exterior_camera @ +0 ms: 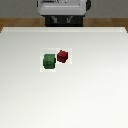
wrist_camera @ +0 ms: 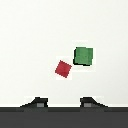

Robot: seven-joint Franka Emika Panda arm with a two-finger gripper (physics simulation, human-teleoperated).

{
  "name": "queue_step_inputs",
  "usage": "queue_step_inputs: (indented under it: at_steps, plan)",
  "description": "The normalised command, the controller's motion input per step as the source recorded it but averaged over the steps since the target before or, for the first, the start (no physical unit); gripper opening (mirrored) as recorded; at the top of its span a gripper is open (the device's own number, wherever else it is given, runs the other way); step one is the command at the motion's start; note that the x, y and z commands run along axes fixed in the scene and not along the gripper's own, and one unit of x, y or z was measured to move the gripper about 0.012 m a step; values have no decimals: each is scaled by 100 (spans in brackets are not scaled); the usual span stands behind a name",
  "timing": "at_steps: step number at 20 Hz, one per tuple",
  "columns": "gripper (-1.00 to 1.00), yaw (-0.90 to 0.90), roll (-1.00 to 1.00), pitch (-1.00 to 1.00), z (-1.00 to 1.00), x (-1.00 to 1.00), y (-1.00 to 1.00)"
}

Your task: Place the red cube on top of the green cube.

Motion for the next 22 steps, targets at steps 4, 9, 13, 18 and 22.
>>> queue_step_inputs:
  at_steps: [4, 9, 13, 18, 22]
  plan:
    - [100, 0, 0, 0, 0, 0, 0]
    - [100, 0, 0, 0, 0, 0, 0]
    - [100, 0, 0, 0, 0, 0, 0]
    - [100, -3, 0, 0, 0, 40, 0]
    - [100, -11, 0, 0, 0, 0, 0]
